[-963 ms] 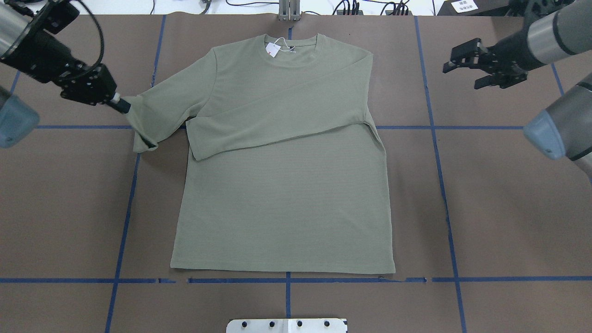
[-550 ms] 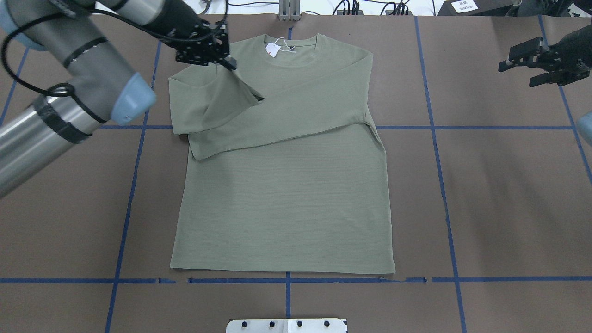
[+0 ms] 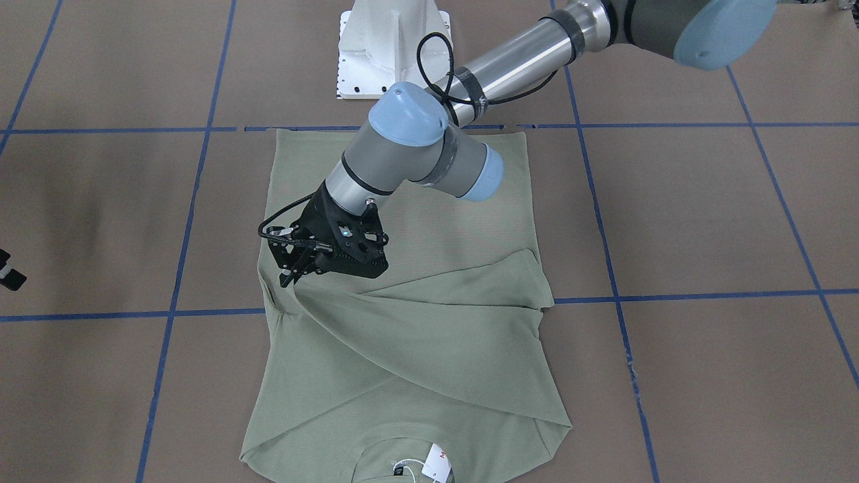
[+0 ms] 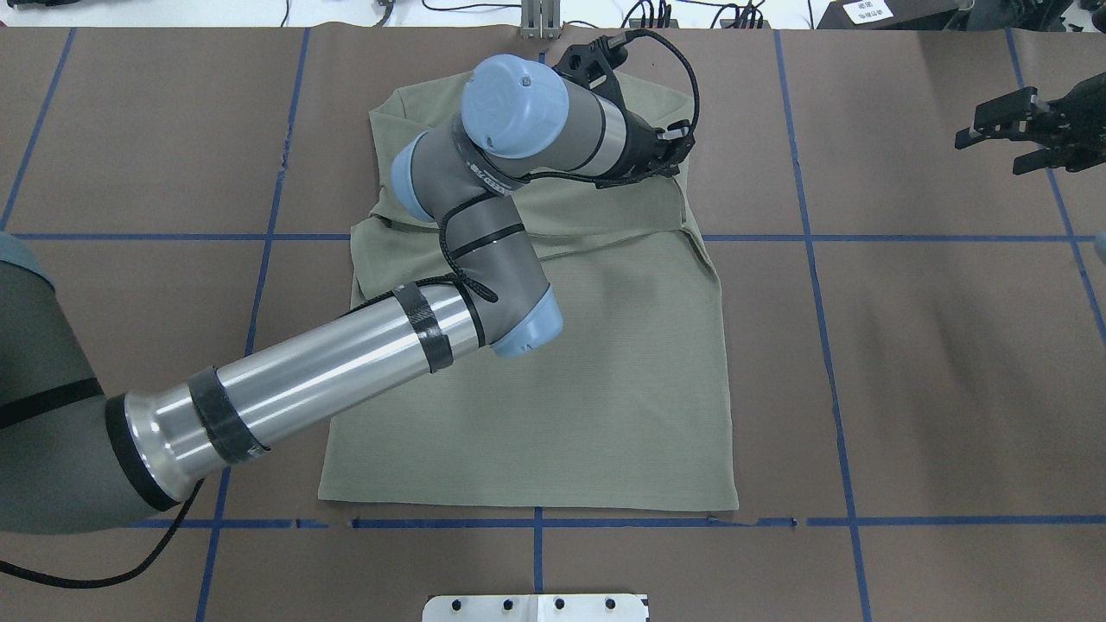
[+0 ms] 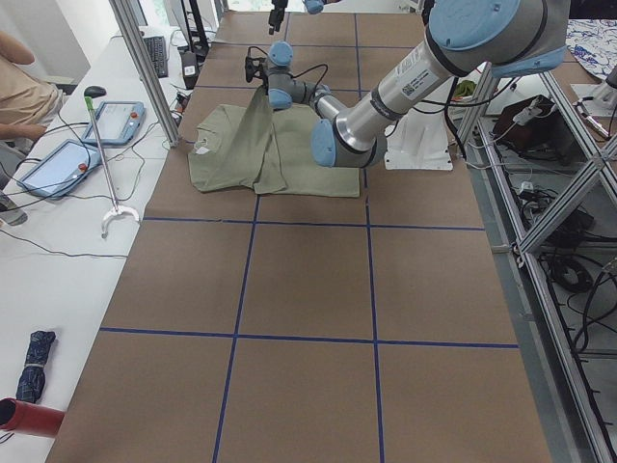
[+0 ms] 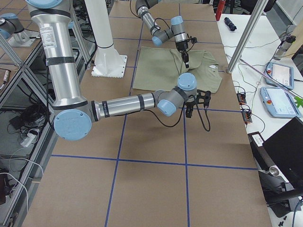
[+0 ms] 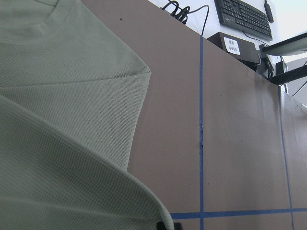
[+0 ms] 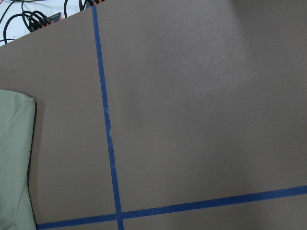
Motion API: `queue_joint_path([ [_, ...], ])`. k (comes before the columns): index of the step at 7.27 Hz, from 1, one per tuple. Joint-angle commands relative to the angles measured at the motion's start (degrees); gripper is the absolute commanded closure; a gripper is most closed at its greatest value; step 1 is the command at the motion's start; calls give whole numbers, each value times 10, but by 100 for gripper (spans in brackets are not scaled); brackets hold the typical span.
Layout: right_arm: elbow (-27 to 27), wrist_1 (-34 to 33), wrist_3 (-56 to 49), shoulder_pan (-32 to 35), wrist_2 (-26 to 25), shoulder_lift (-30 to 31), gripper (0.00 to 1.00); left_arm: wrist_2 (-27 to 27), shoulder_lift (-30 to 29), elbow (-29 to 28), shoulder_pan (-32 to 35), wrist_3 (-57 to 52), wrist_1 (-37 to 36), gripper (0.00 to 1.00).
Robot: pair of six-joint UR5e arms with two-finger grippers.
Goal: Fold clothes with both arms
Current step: 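Fold the held sleeve with the left gripper across the chest toward the collar, then release the sleeve and withdraw the left gripper while the right gripper moves toward the hem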
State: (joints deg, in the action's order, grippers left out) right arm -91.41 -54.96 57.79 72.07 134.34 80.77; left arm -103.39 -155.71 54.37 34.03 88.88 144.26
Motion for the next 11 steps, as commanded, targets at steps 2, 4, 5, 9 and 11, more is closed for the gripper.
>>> queue_joint_path([
  [2,-3,-1,14,-4,-13,-4,0,39,-13,-7,-20,3,6,13],
  [4,-27,4,129,-61,-47,-15,0,36,64,110,-10,34,0,15],
  [5,-70,1,217,-125,-125,-14,0,35,160,219,7,34,-1,15],
  [9,-229,-60,470,-392,-364,44,3,-69,383,370,46,-56,-18,18],
  [11,-314,-222,561,-561,-526,44,3,-92,442,422,48,-69,-20,18],
])
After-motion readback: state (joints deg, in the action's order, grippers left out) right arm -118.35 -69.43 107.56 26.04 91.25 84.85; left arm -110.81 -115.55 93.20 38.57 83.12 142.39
